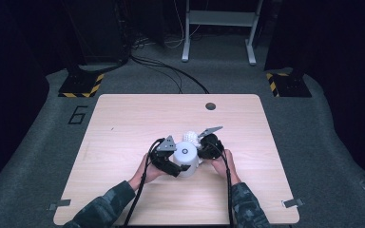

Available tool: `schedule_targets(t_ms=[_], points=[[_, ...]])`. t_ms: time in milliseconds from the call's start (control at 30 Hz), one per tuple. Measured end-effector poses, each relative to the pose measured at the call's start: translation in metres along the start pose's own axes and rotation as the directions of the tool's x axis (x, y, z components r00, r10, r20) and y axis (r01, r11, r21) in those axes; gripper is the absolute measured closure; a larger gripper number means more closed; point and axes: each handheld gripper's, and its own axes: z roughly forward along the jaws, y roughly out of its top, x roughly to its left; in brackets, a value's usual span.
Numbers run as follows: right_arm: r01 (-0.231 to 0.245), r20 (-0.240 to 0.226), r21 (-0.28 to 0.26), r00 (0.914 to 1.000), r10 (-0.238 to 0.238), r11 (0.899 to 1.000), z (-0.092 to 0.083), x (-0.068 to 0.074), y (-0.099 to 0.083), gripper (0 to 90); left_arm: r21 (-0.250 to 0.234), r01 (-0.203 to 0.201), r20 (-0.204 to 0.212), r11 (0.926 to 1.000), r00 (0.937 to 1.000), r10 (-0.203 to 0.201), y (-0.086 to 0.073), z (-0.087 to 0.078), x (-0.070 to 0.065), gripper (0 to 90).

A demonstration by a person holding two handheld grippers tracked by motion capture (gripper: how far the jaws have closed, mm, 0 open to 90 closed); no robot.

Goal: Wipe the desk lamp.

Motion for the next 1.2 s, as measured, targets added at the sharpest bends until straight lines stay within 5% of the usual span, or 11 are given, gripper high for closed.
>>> schedule_targets(t_ms=[533, 800, 1200], points=[[0.099, -0.013, -0.128, 0.9948, -0.101, 0.987, -0.066, 0.012, -0.015, 72.8, -0.001, 0.001, -0.002, 1.0, 1.0, -0.001, 0.0, 0.0, 0.0, 8.6], [0.143, -0.012, -0.058, 0.9895, -0.144, 0.988, -0.055, 0.025, -0.035, 72.7, -0.001, 0.0, -0.004, 1.0, 1.0, 0.0, 0.0, 0.0, 0.0, 8.6], [0.09, -0.023, -0.018, 0.9956, -0.09, 0.996, -0.035, 0.022, -0.051, 72.6, 0.004, 0.0, -0.009, 1.0, 1.0, 0.0, 0.0, 0.0, -0.001, 8.6]])
